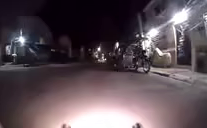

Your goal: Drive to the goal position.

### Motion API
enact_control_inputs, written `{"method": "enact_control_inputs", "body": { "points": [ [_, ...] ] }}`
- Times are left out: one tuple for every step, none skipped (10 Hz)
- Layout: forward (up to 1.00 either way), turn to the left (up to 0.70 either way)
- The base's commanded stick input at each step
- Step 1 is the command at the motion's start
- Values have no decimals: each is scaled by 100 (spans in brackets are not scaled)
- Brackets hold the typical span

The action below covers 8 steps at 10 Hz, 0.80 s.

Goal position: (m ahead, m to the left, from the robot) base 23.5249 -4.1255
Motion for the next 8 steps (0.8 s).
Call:
{"method": "enact_control_inputs", "body": {
  "points": [
    [53,0],
    [53,0],
    [53,0],
    [53,0],
    [53,0],
    [53,0],
    [53,-2],
    [53,-9]
  ]
}}
